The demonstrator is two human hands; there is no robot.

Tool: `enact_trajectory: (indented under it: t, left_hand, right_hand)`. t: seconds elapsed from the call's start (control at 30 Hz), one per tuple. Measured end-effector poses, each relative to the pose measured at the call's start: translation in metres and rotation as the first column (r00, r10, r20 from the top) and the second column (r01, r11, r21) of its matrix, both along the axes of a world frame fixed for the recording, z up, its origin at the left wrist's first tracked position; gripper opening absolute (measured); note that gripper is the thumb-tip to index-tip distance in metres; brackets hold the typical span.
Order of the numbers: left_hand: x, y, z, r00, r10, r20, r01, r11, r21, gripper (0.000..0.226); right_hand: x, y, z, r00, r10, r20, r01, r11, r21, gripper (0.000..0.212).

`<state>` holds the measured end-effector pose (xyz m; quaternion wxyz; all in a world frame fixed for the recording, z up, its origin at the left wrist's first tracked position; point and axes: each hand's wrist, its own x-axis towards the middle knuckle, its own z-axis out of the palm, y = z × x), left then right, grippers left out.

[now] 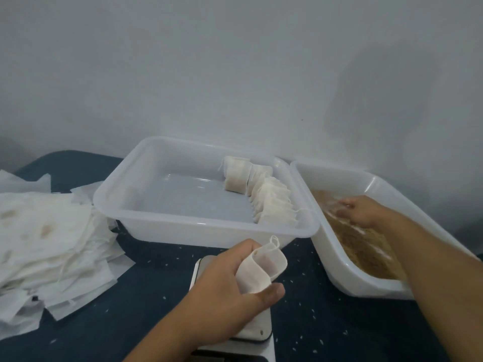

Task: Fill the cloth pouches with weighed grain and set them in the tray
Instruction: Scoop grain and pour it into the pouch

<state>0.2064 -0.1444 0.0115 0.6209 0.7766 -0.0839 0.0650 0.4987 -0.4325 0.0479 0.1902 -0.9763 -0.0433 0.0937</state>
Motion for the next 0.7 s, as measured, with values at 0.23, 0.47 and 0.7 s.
enact_trajectory:
  t: [0.23, 0.47, 0.7]
  left_hand:
    - [0.001, 0.002, 0.001, 0.998, 0.053, 0.023, -0.052, 0.999, -0.004, 0.026]
    - [0.004, 0.003, -0.001, 0.982, 0.190, -0.018, -0.190, 0.976, -0.105, 0.029]
    - [0.008, 0.007, -0.004, 0.955, 0.256, -0.150, -0.282, 0.940, -0.192, 0.026]
  right_hand:
    - [-0.020, 0.006, -0.004, 0.990, -0.104, -0.098, 0.133, 0.922, 0.364, 0.034]
    - [-0.060, 0.004, 0.017, 0.986, -0.163, -0.023, 0.147, 0.804, 0.576, 0.045]
    - [-0.123, 0.014, 0.052, 0.981, -0.185, 0.051, 0.086, 0.659, 0.747, 0.026]
